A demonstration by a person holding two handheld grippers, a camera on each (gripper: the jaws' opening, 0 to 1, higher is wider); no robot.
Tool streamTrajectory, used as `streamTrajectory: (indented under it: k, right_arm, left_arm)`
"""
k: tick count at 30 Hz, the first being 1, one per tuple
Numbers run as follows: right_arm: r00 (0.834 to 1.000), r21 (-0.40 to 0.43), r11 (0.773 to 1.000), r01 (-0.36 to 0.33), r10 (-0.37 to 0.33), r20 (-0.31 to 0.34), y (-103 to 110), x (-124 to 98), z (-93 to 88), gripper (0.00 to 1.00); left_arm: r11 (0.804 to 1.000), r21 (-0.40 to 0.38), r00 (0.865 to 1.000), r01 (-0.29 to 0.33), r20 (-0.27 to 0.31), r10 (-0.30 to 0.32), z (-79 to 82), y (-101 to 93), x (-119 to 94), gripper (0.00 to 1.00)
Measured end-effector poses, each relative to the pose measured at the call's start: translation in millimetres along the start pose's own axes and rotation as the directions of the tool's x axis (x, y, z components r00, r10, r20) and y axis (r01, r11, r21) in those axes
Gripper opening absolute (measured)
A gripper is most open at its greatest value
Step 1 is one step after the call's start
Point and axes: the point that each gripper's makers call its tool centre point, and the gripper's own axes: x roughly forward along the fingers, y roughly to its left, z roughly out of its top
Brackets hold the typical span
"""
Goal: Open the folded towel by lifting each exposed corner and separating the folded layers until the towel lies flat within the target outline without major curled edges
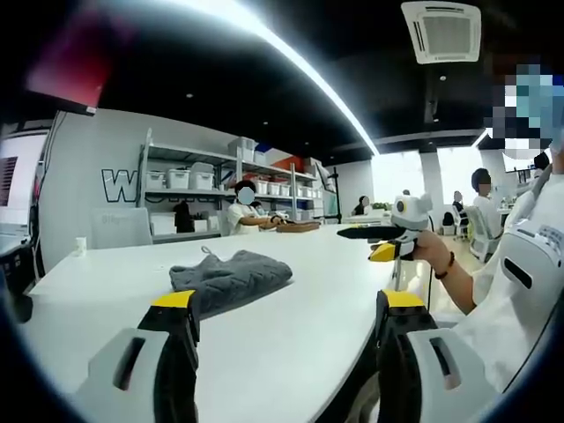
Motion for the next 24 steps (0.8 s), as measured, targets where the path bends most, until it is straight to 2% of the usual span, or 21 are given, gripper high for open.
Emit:
streamTrajectory:
  k: [7, 24]
  right_arm:
    - [1.000, -0.007, 1.000, -0.011, 0.010, -0.021, 1.8, 2.8, -5.0, 0.82]
    - [1.000, -0.012, 1.000, -0.007, 0.006, -0.022, 1.1, 1.2, -4.7, 0.81]
  left_arm:
    - [1.000, 0.005, 1.000, -0.011, -0.008, 0.011, -1.3, 2.6, 1.0, 0.80]
    - [1.000, 0.002, 1.000, -0.001, -0.020, 0.001, -4.7, -0.9, 3.3, 0.79]
